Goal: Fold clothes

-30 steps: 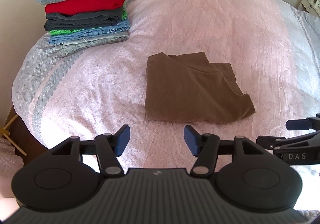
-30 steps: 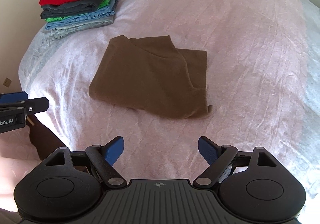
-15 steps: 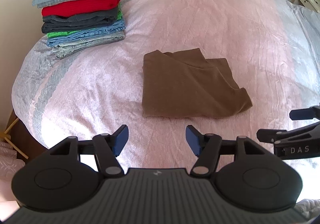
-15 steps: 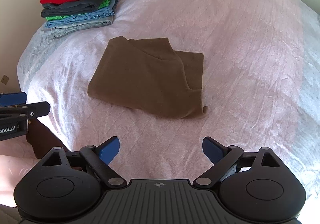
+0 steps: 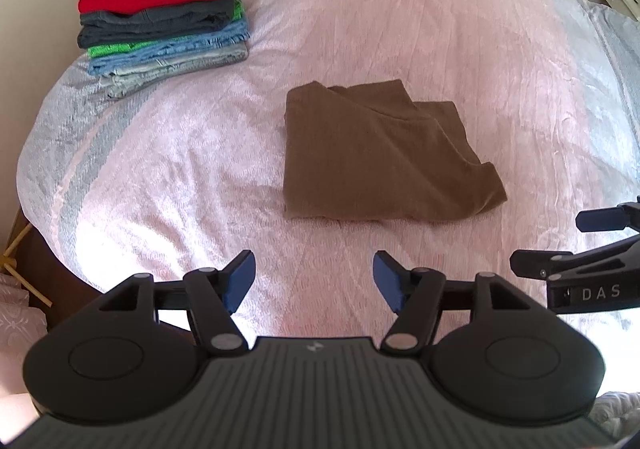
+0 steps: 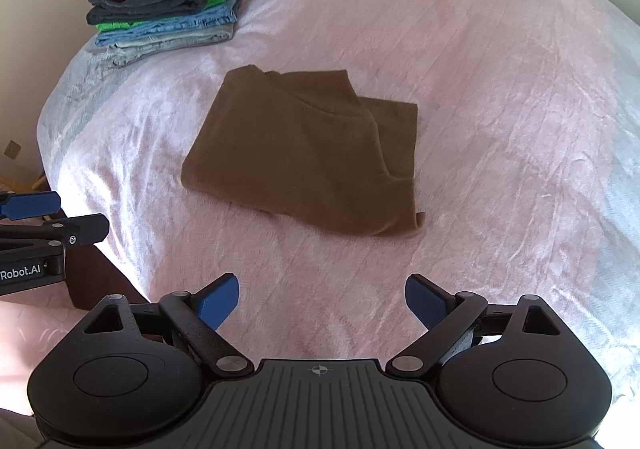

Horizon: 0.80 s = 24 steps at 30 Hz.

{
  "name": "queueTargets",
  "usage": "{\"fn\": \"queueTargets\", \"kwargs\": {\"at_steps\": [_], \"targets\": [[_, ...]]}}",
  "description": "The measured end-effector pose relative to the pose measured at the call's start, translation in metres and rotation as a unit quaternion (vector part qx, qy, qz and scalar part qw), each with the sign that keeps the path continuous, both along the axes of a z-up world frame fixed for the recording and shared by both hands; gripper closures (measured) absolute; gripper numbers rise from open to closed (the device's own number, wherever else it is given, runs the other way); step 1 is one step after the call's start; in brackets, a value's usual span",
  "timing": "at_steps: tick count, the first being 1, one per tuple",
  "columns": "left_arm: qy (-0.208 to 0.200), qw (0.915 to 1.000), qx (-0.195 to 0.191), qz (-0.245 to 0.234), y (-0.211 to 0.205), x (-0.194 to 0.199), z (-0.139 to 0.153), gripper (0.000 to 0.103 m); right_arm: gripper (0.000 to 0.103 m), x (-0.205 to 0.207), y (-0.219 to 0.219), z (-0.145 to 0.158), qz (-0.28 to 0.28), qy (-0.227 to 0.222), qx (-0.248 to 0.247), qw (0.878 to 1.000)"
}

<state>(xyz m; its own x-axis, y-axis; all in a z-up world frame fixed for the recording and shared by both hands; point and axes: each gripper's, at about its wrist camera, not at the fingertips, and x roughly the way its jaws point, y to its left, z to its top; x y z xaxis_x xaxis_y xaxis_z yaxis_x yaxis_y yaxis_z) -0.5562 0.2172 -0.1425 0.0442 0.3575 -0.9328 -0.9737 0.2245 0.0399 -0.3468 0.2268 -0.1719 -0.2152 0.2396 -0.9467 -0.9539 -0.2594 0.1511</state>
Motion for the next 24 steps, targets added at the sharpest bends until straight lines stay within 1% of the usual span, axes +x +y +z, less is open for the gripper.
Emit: {"fn": "queueTargets", "kwargs": {"at_steps": [6,16,20,24], "targets": [[-0.005,0.9997,-0.022,0.003,0.014,-0.002,-0.015,0.041,0.010,-0.002,0.011,-0.012,0.002,-0.003,-0.020,1.000],[-0.010,0.9986,-0.047,0.019,0.049,-0.005,-0.042,0.041,0.010,-0.004,0.040,-0.035,0.005,-0.004,-0.046,0.999],[-0.033,0.9974,-0.057,0.031,0.066,-0.017,-0.059,0.041,0.010,0.014,0.051,-0.049,-0.021,0.012,-0.052,0.998],[-0.076,0.9938,-0.063,0.052,0.090,-0.038,-0.078,0.041,0.010,0.041,0.065,-0.062,-0.051,0.031,-0.035,0.998]]}}
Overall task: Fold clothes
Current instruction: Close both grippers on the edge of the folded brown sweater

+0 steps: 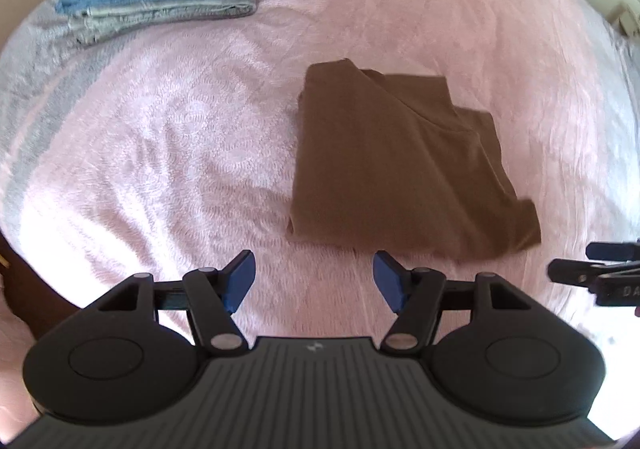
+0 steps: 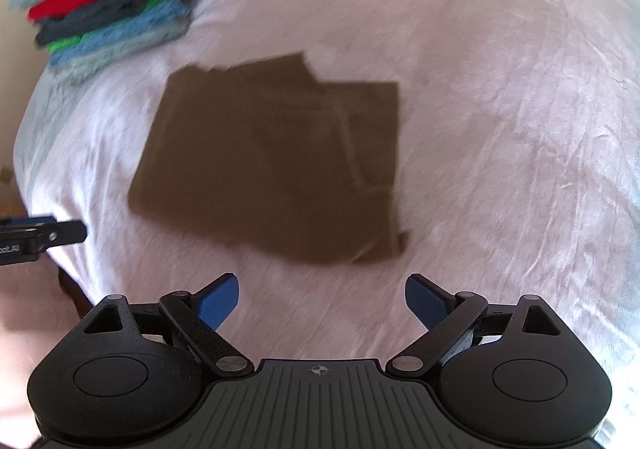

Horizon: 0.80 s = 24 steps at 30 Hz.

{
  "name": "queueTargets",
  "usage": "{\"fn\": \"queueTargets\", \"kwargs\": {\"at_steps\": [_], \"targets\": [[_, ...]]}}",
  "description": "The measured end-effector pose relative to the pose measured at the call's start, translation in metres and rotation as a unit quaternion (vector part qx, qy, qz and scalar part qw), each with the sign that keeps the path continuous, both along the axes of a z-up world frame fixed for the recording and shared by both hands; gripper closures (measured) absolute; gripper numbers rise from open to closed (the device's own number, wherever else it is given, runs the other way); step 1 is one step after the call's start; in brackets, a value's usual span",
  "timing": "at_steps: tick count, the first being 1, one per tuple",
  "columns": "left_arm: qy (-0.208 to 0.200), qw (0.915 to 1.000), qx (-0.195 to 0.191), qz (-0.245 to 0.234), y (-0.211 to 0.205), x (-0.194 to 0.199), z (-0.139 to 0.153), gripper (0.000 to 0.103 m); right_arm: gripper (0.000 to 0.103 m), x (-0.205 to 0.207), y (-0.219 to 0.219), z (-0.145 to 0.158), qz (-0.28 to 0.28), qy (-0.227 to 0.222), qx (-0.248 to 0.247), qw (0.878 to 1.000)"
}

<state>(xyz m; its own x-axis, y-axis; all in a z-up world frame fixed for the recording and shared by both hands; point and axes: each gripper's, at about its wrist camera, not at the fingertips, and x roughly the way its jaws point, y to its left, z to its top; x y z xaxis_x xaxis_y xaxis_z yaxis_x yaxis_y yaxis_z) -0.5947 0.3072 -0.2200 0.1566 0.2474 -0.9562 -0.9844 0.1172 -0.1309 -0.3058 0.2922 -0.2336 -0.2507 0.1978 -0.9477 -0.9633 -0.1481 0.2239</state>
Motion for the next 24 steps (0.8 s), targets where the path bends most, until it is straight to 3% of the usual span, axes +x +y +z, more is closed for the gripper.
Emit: {"fn": "queueTargets", "kwargs": {"at_steps": [7,15,18,22,24], "targets": [[-0.083,0.9964,0.015,0.005,0.052,-0.027,-0.045,0.042,0.010,0.046,0.035,-0.034,-0.063,0.080,0.023,0.995],[-0.186,0.9821,-0.005,0.029,0.099,-0.058,-0.104,0.043,0.010,0.076,0.061,-0.102,-0.107,0.170,0.001,0.980],[-0.236,0.9711,-0.020,0.030,0.110,-0.065,-0.122,0.043,0.010,0.084,0.065,-0.124,-0.117,0.199,-0.012,0.973],[-0.325,0.9435,-0.041,0.048,0.122,-0.073,-0.142,0.043,0.010,0.089,0.078,-0.142,-0.119,0.275,-0.027,0.954],[-0.345,0.9354,-0.054,0.055,0.125,-0.071,-0.154,0.044,0.011,0.088,0.086,-0.149,-0.118,0.301,-0.033,0.946]]}}
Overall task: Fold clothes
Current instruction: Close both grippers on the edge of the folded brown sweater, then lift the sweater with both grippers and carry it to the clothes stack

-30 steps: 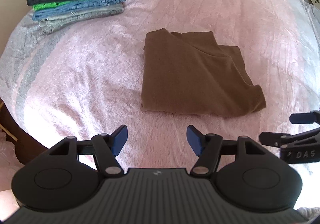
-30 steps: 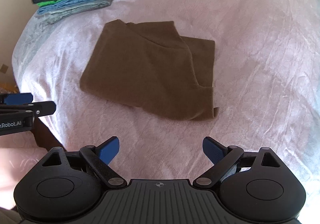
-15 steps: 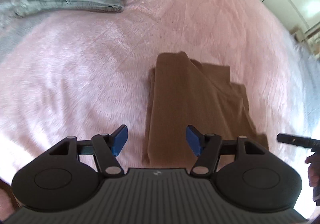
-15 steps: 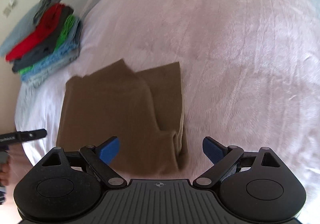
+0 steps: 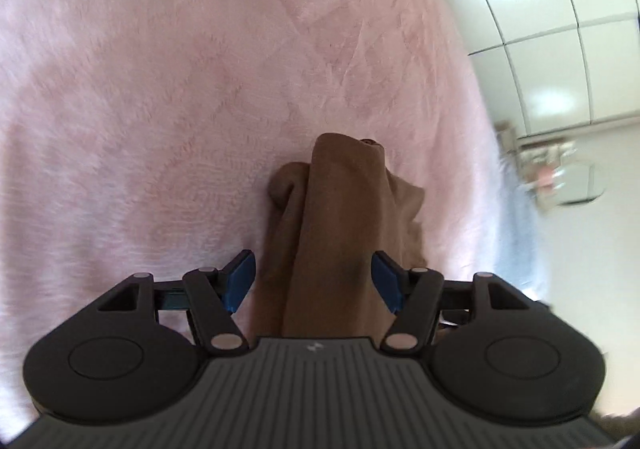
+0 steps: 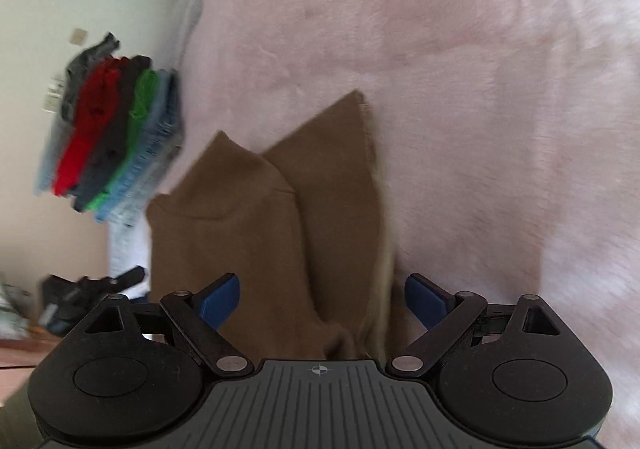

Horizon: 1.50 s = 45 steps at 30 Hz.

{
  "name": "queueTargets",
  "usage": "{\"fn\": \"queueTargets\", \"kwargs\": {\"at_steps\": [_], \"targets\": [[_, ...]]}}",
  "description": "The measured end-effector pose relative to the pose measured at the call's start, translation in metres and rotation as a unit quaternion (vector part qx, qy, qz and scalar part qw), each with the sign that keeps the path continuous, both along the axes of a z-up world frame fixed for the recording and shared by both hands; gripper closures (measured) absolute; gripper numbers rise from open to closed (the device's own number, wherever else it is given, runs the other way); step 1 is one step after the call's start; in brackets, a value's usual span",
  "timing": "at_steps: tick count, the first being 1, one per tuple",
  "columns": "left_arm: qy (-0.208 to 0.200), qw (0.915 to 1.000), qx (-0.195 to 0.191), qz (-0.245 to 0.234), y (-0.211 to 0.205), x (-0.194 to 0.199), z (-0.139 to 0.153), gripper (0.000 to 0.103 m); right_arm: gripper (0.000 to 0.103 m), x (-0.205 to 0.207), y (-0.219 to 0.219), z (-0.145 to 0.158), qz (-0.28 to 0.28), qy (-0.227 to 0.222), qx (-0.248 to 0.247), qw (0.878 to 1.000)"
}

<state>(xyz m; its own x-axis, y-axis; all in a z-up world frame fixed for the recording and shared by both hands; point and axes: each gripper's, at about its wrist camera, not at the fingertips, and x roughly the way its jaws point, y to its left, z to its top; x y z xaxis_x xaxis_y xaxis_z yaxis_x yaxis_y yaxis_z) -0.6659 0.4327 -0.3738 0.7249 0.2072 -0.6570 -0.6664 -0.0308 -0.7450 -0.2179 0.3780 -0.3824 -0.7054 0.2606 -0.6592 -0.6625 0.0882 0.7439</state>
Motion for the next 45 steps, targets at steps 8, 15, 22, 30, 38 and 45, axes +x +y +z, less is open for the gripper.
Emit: {"fn": "queueTargets", "kwargs": {"at_steps": [8,15,22,30,38,45], "targets": [[-0.045,0.9988,-0.010,-0.015,0.017,0.018,-0.027,0.046,0.036,-0.024,0.027,-0.016,0.040,0.046,0.013,0.998],[-0.037,0.9984,0.013,-0.040,0.022,0.031,-0.009,0.082,0.085,-0.034,0.033,-0.019,0.023,0.038,-0.001,0.999],[-0.034,0.9972,0.062,-0.023,-0.006,0.026,0.054,0.084,0.088,-0.031,0.013,0.045,0.010,0.039,0.047,0.998],[-0.043,0.9903,0.130,0.023,-0.048,-0.010,0.165,0.084,0.088,-0.057,-0.007,0.158,0.036,0.045,0.133,0.989],[-0.026,0.9826,0.180,0.040,-0.019,-0.059,0.250,0.084,0.088,-0.130,0.025,0.240,0.066,0.040,0.161,0.984],[-0.006,0.9758,0.213,0.049,0.078,-0.117,0.312,0.084,0.088,-0.218,0.104,0.285,0.067,0.057,0.170,0.982]]}}
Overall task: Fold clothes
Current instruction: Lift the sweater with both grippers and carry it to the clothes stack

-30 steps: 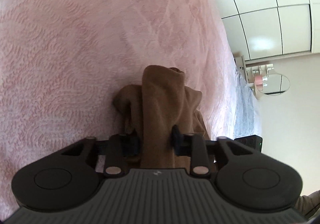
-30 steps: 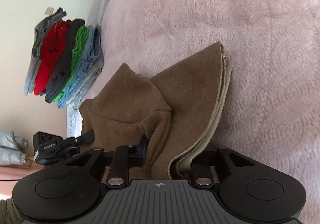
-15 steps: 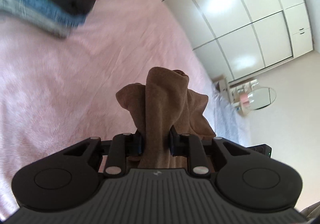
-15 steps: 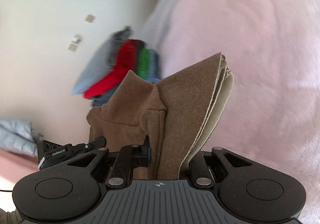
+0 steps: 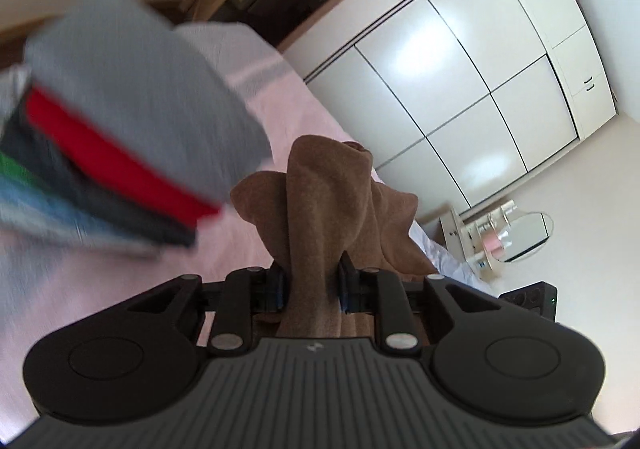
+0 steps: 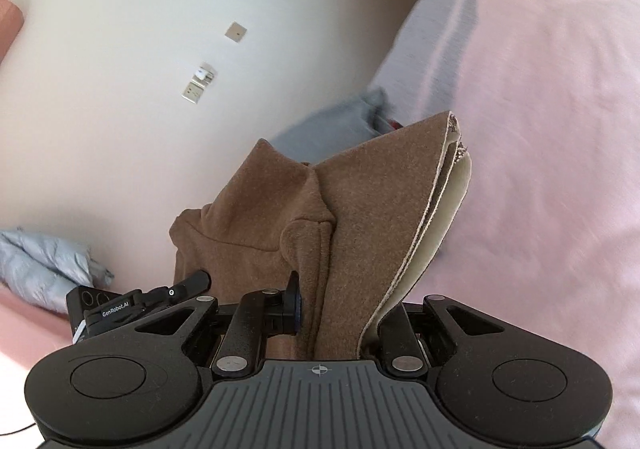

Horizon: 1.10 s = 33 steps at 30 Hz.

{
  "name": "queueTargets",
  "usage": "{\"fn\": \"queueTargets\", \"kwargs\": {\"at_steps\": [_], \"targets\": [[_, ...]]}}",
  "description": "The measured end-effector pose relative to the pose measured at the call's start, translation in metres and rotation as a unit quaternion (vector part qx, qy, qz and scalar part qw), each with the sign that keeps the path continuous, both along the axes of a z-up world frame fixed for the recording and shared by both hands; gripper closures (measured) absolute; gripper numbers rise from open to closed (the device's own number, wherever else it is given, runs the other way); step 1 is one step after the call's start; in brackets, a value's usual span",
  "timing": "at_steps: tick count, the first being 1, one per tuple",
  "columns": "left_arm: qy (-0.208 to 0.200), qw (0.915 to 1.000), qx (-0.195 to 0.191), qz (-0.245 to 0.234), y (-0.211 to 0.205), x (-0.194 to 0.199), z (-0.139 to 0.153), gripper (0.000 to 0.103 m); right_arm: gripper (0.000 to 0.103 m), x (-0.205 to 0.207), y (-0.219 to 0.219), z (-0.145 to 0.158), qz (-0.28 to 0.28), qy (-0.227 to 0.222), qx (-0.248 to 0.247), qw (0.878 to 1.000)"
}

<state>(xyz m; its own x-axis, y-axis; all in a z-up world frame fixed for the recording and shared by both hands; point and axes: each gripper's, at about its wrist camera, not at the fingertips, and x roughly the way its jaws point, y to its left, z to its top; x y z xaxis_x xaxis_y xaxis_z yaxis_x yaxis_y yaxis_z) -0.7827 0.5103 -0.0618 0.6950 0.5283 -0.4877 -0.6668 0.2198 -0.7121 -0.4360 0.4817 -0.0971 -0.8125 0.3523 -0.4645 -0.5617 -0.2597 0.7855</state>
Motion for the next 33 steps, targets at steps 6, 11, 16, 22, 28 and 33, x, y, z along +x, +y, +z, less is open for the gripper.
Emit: {"fn": "queueTargets", "kwargs": {"at_steps": [6,11,16,22,28,33], "targets": [[0.022,0.9997,0.013,-0.001,0.097,-0.046,0.039,0.084,0.088,-0.077,0.087,0.018,-0.004,0.016,-0.002,1.000],[0.034,0.9994,0.005,-0.001,0.164,-0.077,0.044,0.084,0.088,-0.129,0.149,0.015,-0.004,0.005,-0.012,1.000],[0.032,0.9993,-0.018,0.002,0.208,-0.091,0.025,0.084,0.088,-0.159,0.194,-0.003,0.000,-0.020,-0.028,0.999],[0.035,0.9985,-0.041,0.001,0.246,-0.100,0.001,0.084,0.087,-0.171,0.220,-0.028,0.005,-0.037,-0.053,0.998],[0.067,0.9964,-0.052,-0.003,0.255,-0.105,-0.029,0.075,0.069,-0.179,0.222,-0.050,-0.013,-0.116,-0.041,0.992],[0.081,0.9950,-0.043,0.041,0.256,-0.122,-0.034,0.062,0.029,-0.176,0.212,-0.048,-0.065,-0.206,0.006,0.976]]}}
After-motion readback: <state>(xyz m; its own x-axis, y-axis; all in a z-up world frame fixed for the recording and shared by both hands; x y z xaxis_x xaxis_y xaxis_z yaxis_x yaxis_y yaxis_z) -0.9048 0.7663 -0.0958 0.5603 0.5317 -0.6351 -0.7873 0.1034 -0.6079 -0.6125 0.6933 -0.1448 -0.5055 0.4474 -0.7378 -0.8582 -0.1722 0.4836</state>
